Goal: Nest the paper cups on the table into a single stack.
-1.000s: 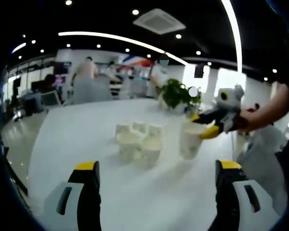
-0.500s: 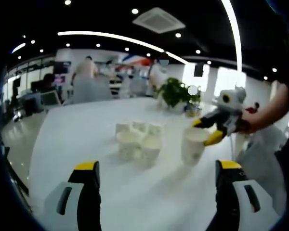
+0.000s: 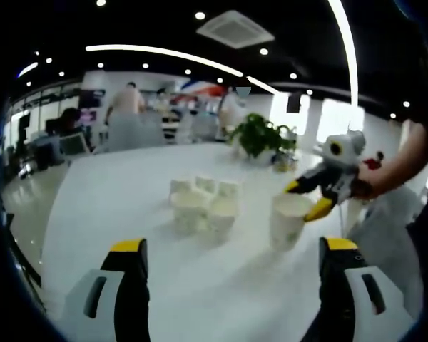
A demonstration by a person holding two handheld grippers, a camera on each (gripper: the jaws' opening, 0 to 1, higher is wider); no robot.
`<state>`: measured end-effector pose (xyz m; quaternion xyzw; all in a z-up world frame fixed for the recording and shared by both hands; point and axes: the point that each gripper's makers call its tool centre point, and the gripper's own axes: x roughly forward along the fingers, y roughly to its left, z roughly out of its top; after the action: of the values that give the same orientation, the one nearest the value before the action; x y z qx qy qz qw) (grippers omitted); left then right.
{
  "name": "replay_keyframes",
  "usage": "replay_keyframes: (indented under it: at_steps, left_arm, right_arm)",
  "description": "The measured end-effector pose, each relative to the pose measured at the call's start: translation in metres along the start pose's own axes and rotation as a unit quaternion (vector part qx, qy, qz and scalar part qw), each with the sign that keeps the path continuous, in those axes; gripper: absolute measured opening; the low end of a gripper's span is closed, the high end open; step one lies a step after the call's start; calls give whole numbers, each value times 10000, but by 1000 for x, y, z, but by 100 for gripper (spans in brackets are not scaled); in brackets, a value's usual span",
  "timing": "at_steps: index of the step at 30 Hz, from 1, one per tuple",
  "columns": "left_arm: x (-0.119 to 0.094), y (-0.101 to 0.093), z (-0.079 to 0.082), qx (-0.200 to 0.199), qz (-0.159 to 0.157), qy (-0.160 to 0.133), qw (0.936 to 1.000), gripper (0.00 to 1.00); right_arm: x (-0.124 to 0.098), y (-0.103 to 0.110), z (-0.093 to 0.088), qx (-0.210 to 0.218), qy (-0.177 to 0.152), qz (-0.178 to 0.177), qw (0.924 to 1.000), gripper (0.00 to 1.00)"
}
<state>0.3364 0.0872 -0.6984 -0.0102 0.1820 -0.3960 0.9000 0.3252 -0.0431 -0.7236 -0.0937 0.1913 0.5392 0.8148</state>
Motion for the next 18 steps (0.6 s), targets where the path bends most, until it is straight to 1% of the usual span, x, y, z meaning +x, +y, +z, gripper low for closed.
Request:
replay_keyframes:
  at_steps: [6, 12, 15, 18]
  left_arm:
    - [-4, 4, 1, -14, 63, -19, 10000, 100]
    - [-5, 4, -1, -19, 83, 16, 10000, 100]
    - [-5, 3, -2, -34, 83, 12, 10000, 100]
    - [-5, 4, -3, -37, 85, 33, 10000, 100]
  right_arm:
    - [3, 2, -3, 26, 5, 26, 10000, 38]
    - [8, 5, -7, 86, 17, 104, 9999, 38]
    - [11, 9, -10, 66, 42, 161, 9998, 38]
    - [14, 14, -17, 85, 109, 216, 9997, 38]
